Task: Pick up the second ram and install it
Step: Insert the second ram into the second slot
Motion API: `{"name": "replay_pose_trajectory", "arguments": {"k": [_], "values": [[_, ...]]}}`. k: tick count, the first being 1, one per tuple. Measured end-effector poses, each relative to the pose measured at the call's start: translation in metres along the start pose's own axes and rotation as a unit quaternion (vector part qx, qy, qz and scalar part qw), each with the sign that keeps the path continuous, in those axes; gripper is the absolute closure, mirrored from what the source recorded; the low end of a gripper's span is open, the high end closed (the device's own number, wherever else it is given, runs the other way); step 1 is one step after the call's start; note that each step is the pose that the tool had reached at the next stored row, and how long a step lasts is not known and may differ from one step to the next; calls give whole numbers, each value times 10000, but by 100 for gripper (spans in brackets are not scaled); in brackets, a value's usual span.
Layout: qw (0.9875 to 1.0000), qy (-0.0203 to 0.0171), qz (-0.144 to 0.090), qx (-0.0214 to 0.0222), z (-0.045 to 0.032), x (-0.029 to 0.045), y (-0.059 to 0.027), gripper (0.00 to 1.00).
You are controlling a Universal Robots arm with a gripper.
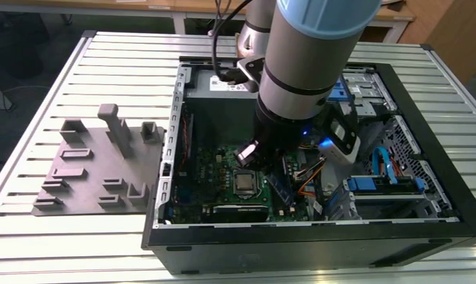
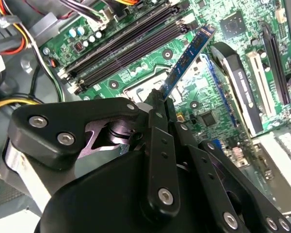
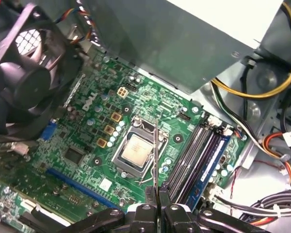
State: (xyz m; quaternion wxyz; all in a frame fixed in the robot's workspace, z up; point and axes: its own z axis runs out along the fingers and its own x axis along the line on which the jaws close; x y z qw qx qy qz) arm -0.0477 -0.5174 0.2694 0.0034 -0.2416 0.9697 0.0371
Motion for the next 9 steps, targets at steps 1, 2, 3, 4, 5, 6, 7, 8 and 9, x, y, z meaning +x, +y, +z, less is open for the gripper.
{"name": "replay_pose_trajectory", "arguments": {"k": [1,2,3,4,5,6,7,8,9], "values": [[10000,-3,52,3,0,0,0,86],[9999,-6,101,4,0,0,0,86],[9999,-9,146,5,1,0,0,86],[9998,-13,192,6,1,0,0,86],[9997,-16,242,7,2,0,0,86],[9996,-19,288,8,3,0,0,86],[9995,-22,328,9,3,0,0,86],[9993,-25,370,10,4,0,0,86],[9992,-28,411,11,4,0,0,86]]}}
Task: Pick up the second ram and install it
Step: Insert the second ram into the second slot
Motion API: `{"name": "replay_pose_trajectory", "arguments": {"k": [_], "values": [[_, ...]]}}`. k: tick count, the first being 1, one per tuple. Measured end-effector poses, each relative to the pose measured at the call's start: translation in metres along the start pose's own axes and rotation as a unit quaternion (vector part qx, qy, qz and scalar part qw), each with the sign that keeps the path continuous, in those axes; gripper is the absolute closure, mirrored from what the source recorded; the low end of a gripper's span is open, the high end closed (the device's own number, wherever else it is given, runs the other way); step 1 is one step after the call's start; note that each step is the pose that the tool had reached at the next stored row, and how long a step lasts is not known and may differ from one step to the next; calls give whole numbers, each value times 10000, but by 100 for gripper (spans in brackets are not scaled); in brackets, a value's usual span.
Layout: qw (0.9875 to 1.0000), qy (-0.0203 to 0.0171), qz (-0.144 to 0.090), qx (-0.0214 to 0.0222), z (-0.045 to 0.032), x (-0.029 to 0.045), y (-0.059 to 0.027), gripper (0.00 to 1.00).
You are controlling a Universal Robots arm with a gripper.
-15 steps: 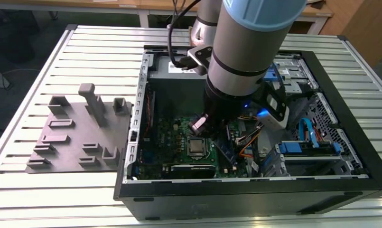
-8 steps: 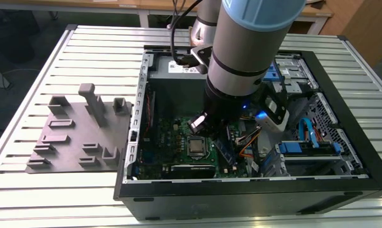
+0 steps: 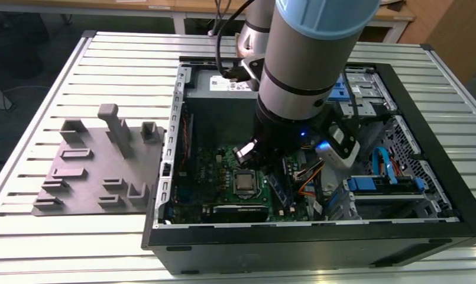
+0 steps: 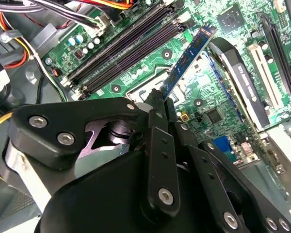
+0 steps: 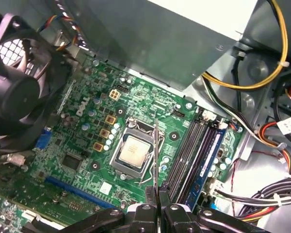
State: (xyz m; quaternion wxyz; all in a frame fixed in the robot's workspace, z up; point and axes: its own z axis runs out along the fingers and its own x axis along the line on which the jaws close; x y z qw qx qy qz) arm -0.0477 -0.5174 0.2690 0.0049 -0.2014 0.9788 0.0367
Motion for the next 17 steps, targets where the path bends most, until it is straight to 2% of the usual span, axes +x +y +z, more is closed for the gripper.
{"name": "replay_pose_trajectory", "arguments": {"k": [17], "values": [[9992,-27,409,15,6,0,0,86]]}}
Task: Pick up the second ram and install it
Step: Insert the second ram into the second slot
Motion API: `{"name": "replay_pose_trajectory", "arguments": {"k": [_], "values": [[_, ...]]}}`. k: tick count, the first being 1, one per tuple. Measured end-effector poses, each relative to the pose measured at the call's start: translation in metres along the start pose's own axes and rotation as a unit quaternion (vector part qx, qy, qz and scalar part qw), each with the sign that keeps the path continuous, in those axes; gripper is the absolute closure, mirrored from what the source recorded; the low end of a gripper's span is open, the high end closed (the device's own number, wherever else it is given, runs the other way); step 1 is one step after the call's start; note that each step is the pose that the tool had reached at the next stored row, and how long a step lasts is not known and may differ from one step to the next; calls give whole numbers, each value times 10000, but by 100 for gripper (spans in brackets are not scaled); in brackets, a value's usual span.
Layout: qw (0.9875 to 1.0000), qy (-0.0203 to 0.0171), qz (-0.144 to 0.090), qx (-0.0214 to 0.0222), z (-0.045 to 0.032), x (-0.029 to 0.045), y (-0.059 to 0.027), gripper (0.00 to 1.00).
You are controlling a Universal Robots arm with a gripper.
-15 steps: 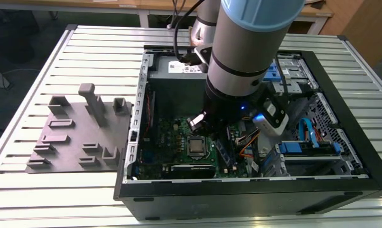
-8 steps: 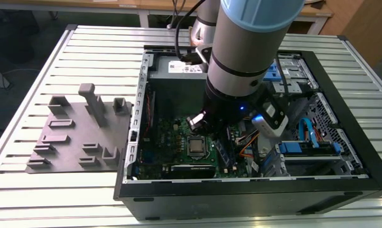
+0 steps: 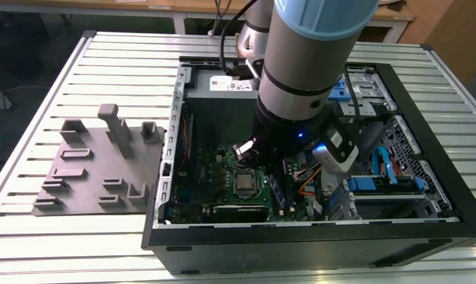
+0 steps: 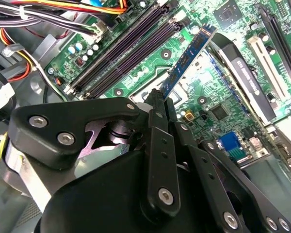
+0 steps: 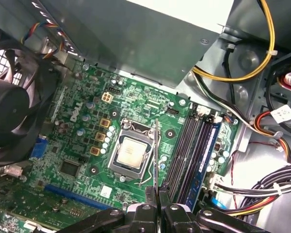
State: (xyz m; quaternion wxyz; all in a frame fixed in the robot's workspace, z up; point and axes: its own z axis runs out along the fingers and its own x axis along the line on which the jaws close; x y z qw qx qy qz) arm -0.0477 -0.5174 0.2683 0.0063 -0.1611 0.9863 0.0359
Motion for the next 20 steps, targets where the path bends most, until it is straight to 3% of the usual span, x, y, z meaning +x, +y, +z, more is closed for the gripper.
{"name": "replay_pose_trajectory", "arguments": {"k": [6,10,16,20], "values": [[10000,-8,94,1,16,-2,-1,86],[9990,-31,440,10,41,-2,-4,86],[9955,-63,944,31,51,-2,-4,86],[9916,-85,1288,46,52,-2,-5,86]]}}
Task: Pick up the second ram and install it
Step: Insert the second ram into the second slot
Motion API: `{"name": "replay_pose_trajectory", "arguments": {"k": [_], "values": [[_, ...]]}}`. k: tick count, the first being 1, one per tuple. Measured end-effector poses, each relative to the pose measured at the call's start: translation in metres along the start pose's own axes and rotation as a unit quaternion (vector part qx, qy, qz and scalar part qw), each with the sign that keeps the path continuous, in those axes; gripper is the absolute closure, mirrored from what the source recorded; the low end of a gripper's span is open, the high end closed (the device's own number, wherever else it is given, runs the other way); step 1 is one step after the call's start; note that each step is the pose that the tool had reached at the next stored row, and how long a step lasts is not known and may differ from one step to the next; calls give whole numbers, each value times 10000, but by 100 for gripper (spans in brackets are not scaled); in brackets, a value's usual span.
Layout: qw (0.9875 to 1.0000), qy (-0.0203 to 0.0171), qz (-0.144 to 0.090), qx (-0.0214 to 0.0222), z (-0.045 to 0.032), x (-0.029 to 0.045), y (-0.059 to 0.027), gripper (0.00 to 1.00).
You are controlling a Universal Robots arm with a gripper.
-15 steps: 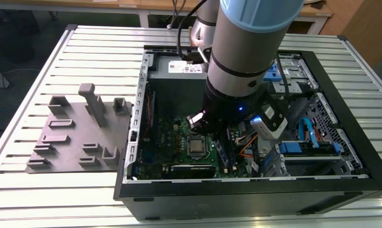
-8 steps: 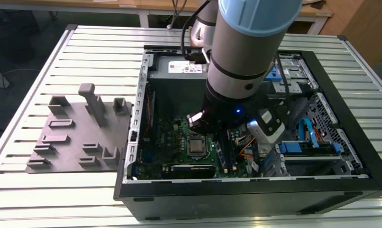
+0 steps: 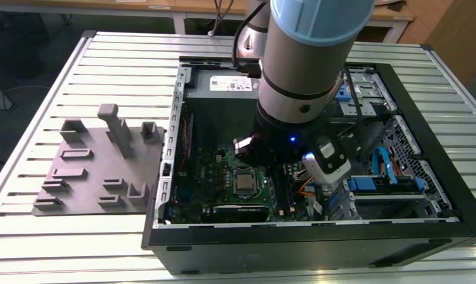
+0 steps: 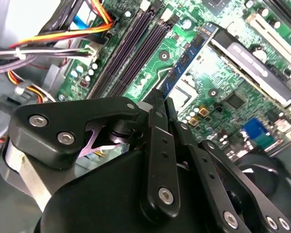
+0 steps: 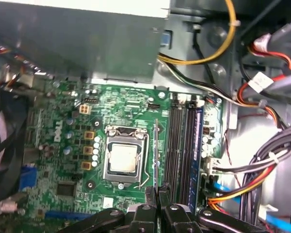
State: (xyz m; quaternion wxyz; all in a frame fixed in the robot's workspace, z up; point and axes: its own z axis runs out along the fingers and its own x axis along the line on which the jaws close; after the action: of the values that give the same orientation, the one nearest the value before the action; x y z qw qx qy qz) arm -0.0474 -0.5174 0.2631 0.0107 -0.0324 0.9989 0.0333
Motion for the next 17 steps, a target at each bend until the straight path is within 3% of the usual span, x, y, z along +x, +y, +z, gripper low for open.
{"name": "replay_pose_trajectory", "arguments": {"k": [7,13,17], "values": [[9985,-36,553,21,1,0,0,86],[9970,-50,778,27,2,0,0,86],[9969,-50,783,27,2,0,0,86]]}}
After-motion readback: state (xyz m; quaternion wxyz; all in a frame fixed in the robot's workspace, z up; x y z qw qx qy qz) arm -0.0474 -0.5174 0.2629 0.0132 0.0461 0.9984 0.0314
